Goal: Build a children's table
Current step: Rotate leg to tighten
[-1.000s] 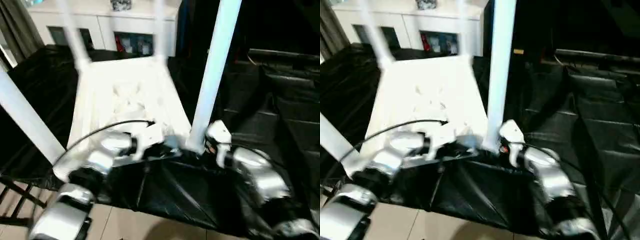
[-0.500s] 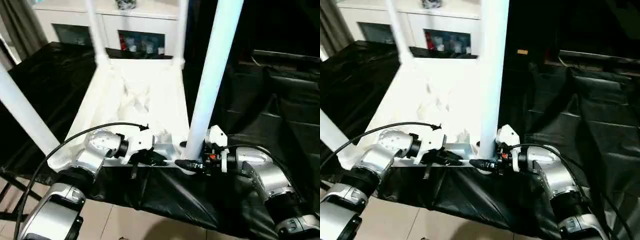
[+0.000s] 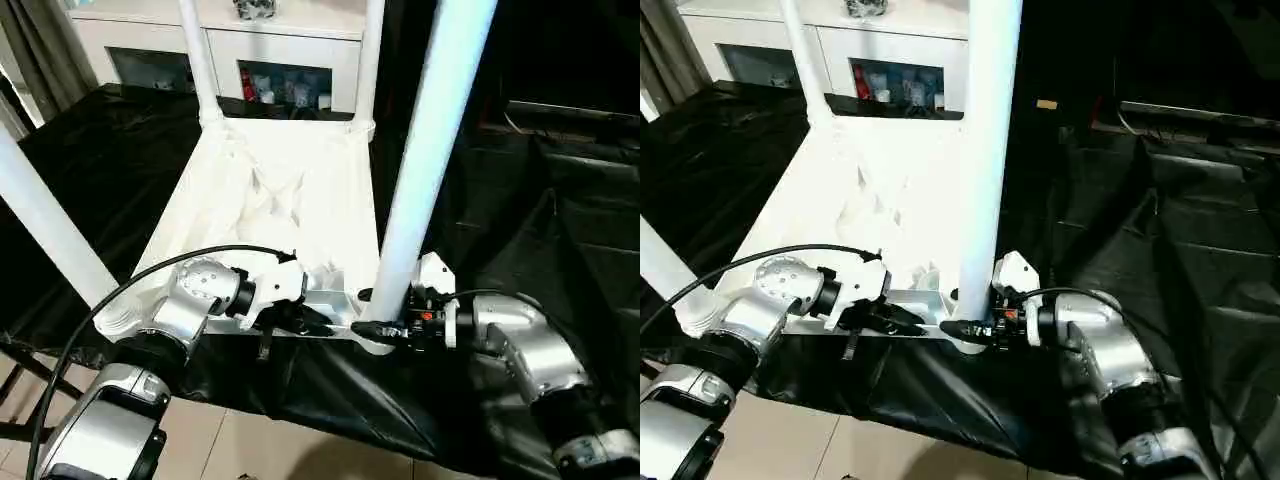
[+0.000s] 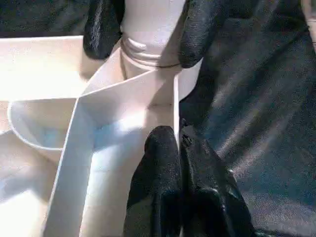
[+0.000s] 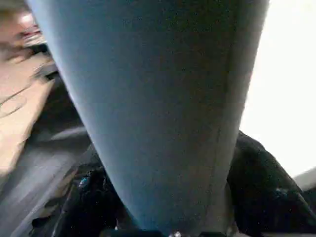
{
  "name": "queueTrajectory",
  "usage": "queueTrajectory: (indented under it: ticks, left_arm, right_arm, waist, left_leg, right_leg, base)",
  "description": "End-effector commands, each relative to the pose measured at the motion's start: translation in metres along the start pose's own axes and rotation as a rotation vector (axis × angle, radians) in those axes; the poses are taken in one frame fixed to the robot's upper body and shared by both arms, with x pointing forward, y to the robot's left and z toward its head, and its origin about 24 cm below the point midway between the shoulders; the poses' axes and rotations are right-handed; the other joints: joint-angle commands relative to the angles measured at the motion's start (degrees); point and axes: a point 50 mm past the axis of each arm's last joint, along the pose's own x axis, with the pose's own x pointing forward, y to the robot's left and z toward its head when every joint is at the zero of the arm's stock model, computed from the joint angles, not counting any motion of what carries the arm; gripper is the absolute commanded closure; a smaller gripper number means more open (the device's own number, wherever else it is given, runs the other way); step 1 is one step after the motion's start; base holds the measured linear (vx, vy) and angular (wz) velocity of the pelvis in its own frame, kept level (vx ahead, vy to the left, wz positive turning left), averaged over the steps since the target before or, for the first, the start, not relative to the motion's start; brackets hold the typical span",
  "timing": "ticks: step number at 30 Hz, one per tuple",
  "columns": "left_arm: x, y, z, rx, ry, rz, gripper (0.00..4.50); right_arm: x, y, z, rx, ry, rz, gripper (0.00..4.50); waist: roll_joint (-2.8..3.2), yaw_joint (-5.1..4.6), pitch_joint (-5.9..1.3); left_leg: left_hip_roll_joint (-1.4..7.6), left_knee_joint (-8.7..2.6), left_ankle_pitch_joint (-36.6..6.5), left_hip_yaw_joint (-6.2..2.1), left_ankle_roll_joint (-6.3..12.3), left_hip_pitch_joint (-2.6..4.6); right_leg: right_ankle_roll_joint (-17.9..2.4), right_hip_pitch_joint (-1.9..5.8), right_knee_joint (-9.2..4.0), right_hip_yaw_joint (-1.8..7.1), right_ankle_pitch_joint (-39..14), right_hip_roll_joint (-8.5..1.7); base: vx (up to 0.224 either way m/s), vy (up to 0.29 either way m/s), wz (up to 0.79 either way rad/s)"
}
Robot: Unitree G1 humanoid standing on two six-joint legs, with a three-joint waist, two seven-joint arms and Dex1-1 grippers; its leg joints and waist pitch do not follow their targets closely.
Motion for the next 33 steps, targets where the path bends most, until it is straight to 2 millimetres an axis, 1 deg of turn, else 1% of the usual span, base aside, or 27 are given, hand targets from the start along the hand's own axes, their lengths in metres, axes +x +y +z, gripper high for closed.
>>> queueTrajectory:
  ticks: [1,2,3,4,5,6,7,8,10,11,12,13,14,15,16,17,18,20,21,22,23,24,25,27,30,32,33]
  left_arm:
    - [0.018,0.0,-0.004,-0.055,0.035,0.075,4.5]
    - [0.019,0.001,-0.003,-0.059,0.031,0.086,4.5]
    - [0.025,0.002,-0.001,-0.065,0.026,0.115,4.5]
    - [0.027,0.002,-0.001,-0.067,0.025,0.126,4.5]
    - [0.038,0.002,0.004,-0.088,0.01,0.172,4.5]
    - [0.038,0.002,0.004,-0.089,0.01,0.173,4.5]
    - [0.044,0.002,0.006,-0.1,0.006,0.202,4.5]
    - [0.054,0.002,0.011,-0.112,0.001,0.232,4.5]
    - [0.058,0.001,0.012,-0.118,0.0,0.244,4.5]
    - [0.062,0.001,0.015,-0.123,-0.005,0.261,4.5]
    - [0.069,0.0,0.018,-0.128,-0.011,0.275,4.5]
    - [0.07,0.0,0.019,-0.127,-0.01,0.277,4.5]
    - [0.074,-0.002,0.021,-0.116,-0.011,0.272,4.5]
    - [0.074,-0.003,0.021,-0.112,-0.013,0.265,4.5]
    - [0.074,-0.003,0.021,-0.111,-0.013,0.262,4.5]
    - [0.073,-0.004,0.02,-0.105,-0.015,0.251,4.5]
    - [0.073,-0.004,0.02,-0.102,-0.014,0.248,4.5]
    - [0.068,-0.004,0.018,-0.096,-0.008,0.242,4.5]
    - [0.064,-0.004,0.016,-0.094,-0.011,0.226,4.5]
    - [0.064,-0.004,0.016,-0.094,-0.011,0.226,4.5]
    - [0.056,-0.004,0.012,-0.079,-0.003,0.203,4.5]
    - [0.053,-0.004,0.01,-0.072,-0.002,0.183,4.5]
    - [0.049,-0.005,0.008,-0.07,0.006,0.167,4.5]
    - [0.043,-0.007,0.005,-0.059,0.01,0.122,4.5]
    - [0.033,-0.007,0.002,-0.048,0.017,0.084,4.5]
    - [0.027,-0.007,-0.001,-0.048,0.023,0.055,4.5]
    - [0.022,-0.008,-0.003,-0.044,0.027,0.025,4.5]
  right_arm:
    - [0.009,-0.002,-0.006,0.032,-0.019,-0.138,1.96]
    - [0.01,-0.003,-0.007,0.036,-0.021,-0.158,1.96]
    - [0.011,-0.006,-0.011,0.057,-0.022,-0.252,1.96]
    - [0.011,-0.007,-0.012,0.063,-0.025,-0.275,1.96]
    - [0.017,-0.009,-0.017,0.096,-0.029,-0.408,1.96]
    - [0.017,-0.009,-0.017,0.097,-0.03,-0.412,1.96]
    - [0.022,-0.008,-0.018,0.122,-0.045,-0.455,1.96]
    - [0.031,-0.005,-0.019,0.172,-0.062,-0.524,1.96]
    - [0.035,-0.004,-0.019,0.194,-0.064,-0.552,1.96]
    - [0.041,-0.002,-0.019,0.21,-0.062,-0.578,1.96]
    - [0.049,-0.001,-0.018,0.236,-0.064,-0.618,1.96]
    - [0.051,0.0,-0.018,0.237,-0.068,-0.62,1.96]
    - [0.057,0.002,-0.013,0.232,-0.094,-0.616,1.96]
    - [0.059,0.002,-0.01,0.222,-0.107,-0.604,1.96]
    - [0.059,0.002,-0.009,0.212,-0.113,-0.599,1.4]
    - [0.057,0.001,-0.007,0.194,-0.117,-0.598,1.26]
    - [0.056,0.001,-0.006,0.184,-0.119,-0.604,1.26]
    - [0.051,-0.002,-0.005,0.177,-0.13,-0.579,1.2]
    - [0.047,-0.003,-0.004,0.151,-0.125,-0.539,0.91]
    - [0.047,-0.003,-0.004,0.151,-0.125,-0.539,0.82]
    - [0.038,-0.004,-0.002,0.103,-0.109,-0.457,0.8]
    - [0.035,-0.004,-0.001,0.097,-0.105,-0.414,0.79]
    - [0.031,-0.002,-0.001,0.102,-0.104,-0.361,0.79]
    - [0.025,0.001,-0.001,0.068,-0.075,-0.263,0.79]
    - [0.016,0.009,-0.004,0.016,-0.03,-0.113,0.79]
    - [0.01,0.013,-0.004,0.008,-0.015,-0.027,0.79]
    - [0.007,0.015,-0.003,0.003,-0.002,0.034,1.06]
  waist:
    - [-0.42,-0.34,-2.22]
    - [-0.64,-0.45,-2.13]
    - [-0.51,-0.53,-1.99]
    - [-0.48,-0.65,-1.92]
    - [-0.66,-0.92,-1.89]
    - [-0.49,-1.28,-1.79]
    - [-0.45,-1.38,-1.83]
    - [-0.77,-1.75,-1.85]
    - [-0.5,-1.77,-1.71]
    - [-0.62,-1.8,-1.83]
    - [-0.45,-1.71,-1.85]
    - [-0.46,-1.82,-1.87]
    - [-0.43,-1.93,-1.9]
    - [-0.43,-1.93,-1.91]
    - [-0.31,-1.87,-1.94]
    - [-0.23,-1.88,-1.93]
    - [-0.35,-1.92,-1.94]
    - [-0.45,-1.85,-2.01]
    - [-0.38,-1.77,-1.99]
    - [-0.41,-1.79,-2.02]
    - [-0.31,-1.76,-2.07]
    - [-0.4,-1.72,-2.19]
    - [-0.39,-1.68,-2.28]
    - [-0.33,-1.57,-2.49]
    - [-0.34,-1.37,-2.71]
    - [-0.26,-1.12,-2.74]
    - [-0.25,-1.0,-2.75]
  left_leg:
    - [2.85,-4.18,-11.33,-0.96,1.73,0.48]
    - [2.89,-4.25,-11.76,-0.95,1.34,0.6]
    - [2.84,-4.4,-12.47,-1.1,0.82,0.62]
    - [2.81,-4.5,-12.81,-1.13,0.65,0.58]
    - [2.71,-4.65,-12.88,-1.27,0.44,0.21]
    - [2.79,-4.85,-13.53,-1.32,-0.11,0.29]
    - [2.73,-4.86,-13.96,-1.47,-0.17,0.33]
    - [2.62,-4.84,-14.01,-1.49,0.21,0.09]
    - [2.65,-4.88,-14.31,-1.36,0.24,0.34]
    - [2.55,-4.81,-14.04,-1.47,0.37,0.21]
    - [2.56,-4.79,-13.51,-1.43,0.59,0.21]
    - [2.62,-4.82,-13.52,-1.39,0.56,0.21]
    - [2.56,-4.89,-13.22,-1.48,0.67,-0.03]
    - [2.56,-4.85,-13.33,-1.44,0.82,0.0]
    - [2.57,-4.79,-13.38,-1.42,0.89,0.07]
    - [2.55,-4.8,-13.53,-1.4,1.07,0.04]
    - [2.51,-4.78,-13.42,-1.37,1.19,-0.01]
    - [2.54,-4.73,-13.23,-1.29,1.62,0.01]
    - [2.55,-4.71,-13.05,-1.3,1.87,0.0]
    - [2.55,-4.69,-12.93,-1.29,2.04,-0.07]
    - [2.55,-4.63,-12.25,-1.27,2.33,-0.13]
    - [2.45,-4.44,-11.15,-1.29,3.05,-0.35]
    - [2.51,-4.36,-10.39,-1.26,3.35,-0.44]
    - [2.48,-4.06,-7.46,-1.21,4.76,-0.5]
    - [2.46,-3.68,-5.8,-0.94,5.93,-0.41]
    - [2.57,-3.63,-4.95,-0.88,6.36,-0.45]
    - [2.66,-3.58,-4.86,-0.84,6.65,-0.41]
  right_leg:
    - [-13.6,2.15,-4.9,2.79,-10.18,-5.18]
    - [-13.2,2.01,-5.12,2.87,-11.83,-5.21]
    - [-12.43,1.87,-5.48,2.92,-15.08,-5.29]
    - [-12.04,1.82,-5.6,2.91,-16.23,-5.21]
    - [-11.07,2.01,-5.64,2.89,-17.45,-5.15]
    - [-10.5,1.71,-5.72,2.87,-18.52,-5.11]
    - [-10.3,1.72,-5.82,2.85,-19.09,-5.19]
    - [-9.84,1.85,-5.97,2.91,-19.25,-5.13]
    - [-9.77,1.28,-6.1,3.09,-19.76,-5.06]
    - [-9.47,1.57,-6.14,3.07,-20.22,-5.2]
    - [-9.34,1.48,-6.19,3.14,-19.52,-5.16]
    - [-9.47,1.39,-6.12,3.18,-18.96,-5.13]
    - [-9.58,1.61,-6.02,3.07,-17.7,-5.08]
    - [-9.56,1.59,-6.03,3.08,-17.38,-5.06]
    - [-9.6,1.54,-6.03,3.12,-17.0,-5.1]
    - [-9.79,1.57,-6.0,3.15,-16.33,-5.08]
    - [-9.8,1.61,-6.01,3.13,-15.97,-5.01]
    - [-10.1,1.66,-5.9,3.16,-14.84,-5.01]
    - [-10.27,1.7,-5.87,3.16,-14.55,-5.02]
    - [-10.32,1.81,-5.8,3.13,-14.21,-4.99]
    - [-10.55,1.89,-5.73,3.12,-12.92,-5.0]
    - [-10.85,2.25,-5.52,3.08,-10.88,-4.93]
    - [-11.12,2.35,-5.33,3.09,-9.5,-5.0]
    - [-12.19,2.6,-4.81,3.01,-4.03,-4.91]
    - [-13.78,2.74,-4.23,2.91,1.47,-4.76]
    - [-14.44,2.85,-3.95,2.7,3.25,-4.7]
    - [-14.67,2.83,-3.85,2.64,3.93,-4.65]
  base:
    - [-0.066,-0.002,0.01]
    - [0.0,0.0,0.0]
    - [0.0,0.0,0.0]
    - [0.0,0.0,0.0]
    - [0.0,0.0,0.0]
    - [0.0,0.0,0.0]
    - [0.0,0.0,0.0]
    - [0.0,0.0,0.0]
    - [0.0,0.0,0.0]
    - [0.0,0.0,0.0]
    - [0.0,0.0,0.0]
    - [0.0,0.0,0.0]
    - [0.0,0.0,0.0]
    - [0.0,0.0,0.0]
    - [0.0,0.0,0.0]
    - [0.0,0.0,0.0]
    - [0.0,0.0,0.0]
    - [0.0,0.0,0.0]
    - [0.0,0.0,0.0]
    - [0.0,0.0,0.0]
    - [0.0,0.0,0.0]
    - [0.0,0.0,0.0]
    - [0.0,0.0,0.0]
    - [0.0,0.0,0.0]
    - [0.017,-0.005,0.0]
    - [0.0,0.0,0.0]
    - [0.0,0.0,0.0]
